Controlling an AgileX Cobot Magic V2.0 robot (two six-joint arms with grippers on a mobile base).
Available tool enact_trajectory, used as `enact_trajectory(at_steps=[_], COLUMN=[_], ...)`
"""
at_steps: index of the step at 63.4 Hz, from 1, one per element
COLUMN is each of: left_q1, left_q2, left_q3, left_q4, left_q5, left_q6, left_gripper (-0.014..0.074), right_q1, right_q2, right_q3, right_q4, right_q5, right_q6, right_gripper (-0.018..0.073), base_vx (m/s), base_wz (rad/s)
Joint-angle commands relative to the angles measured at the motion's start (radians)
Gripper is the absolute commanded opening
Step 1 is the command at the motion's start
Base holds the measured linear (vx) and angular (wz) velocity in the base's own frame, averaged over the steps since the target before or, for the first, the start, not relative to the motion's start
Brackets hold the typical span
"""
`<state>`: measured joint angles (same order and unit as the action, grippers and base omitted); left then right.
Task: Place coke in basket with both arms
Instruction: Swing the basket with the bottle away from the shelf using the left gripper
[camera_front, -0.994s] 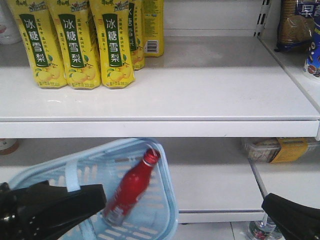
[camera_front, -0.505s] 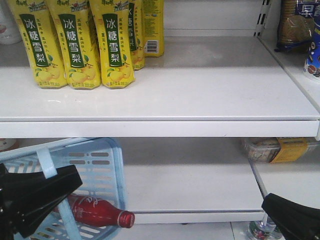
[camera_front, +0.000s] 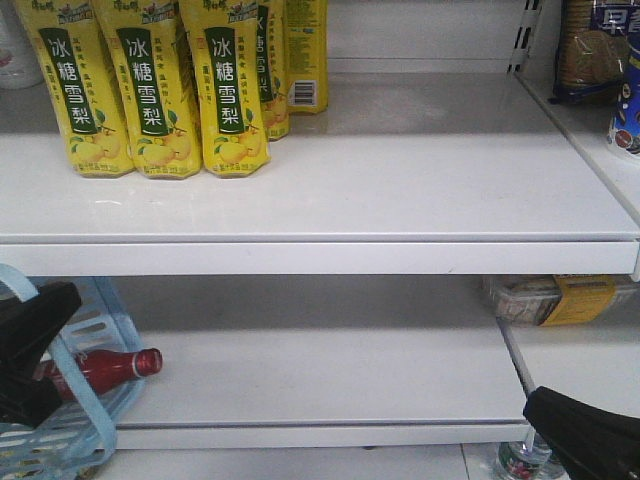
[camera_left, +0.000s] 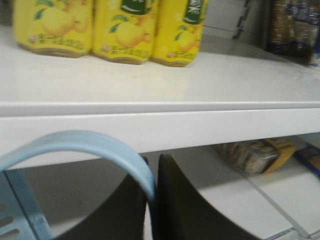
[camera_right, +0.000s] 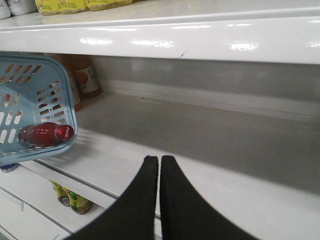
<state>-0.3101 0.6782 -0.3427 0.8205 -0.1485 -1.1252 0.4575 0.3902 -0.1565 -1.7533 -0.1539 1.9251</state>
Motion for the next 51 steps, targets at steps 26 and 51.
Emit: enact_trajectory(at_steps=[26, 51], left_q1=[-0.003, -0.003], left_q2=[-0.346, -0.509], left_q3=[0.369, 0.377], left_q4=[-0.328, -0.376], left_q5=[-0.050, 0.073], left_q6=[0.266, 0.298], left_gripper=[-0.0006, -0.0006], right_q1=[-0.007, -0.007], right_q2=[0.004, 0.004], right_q3=[-0.027, -0.027], right_q4=[-0.041, -0.042], right_q5=[0.015, 0.015], right_q6=[-0.005, -0.005], right_gripper=[-0.0005, -0.0005], base_vx=[0.00, 0.00], base_wz=[0.00, 0.00])
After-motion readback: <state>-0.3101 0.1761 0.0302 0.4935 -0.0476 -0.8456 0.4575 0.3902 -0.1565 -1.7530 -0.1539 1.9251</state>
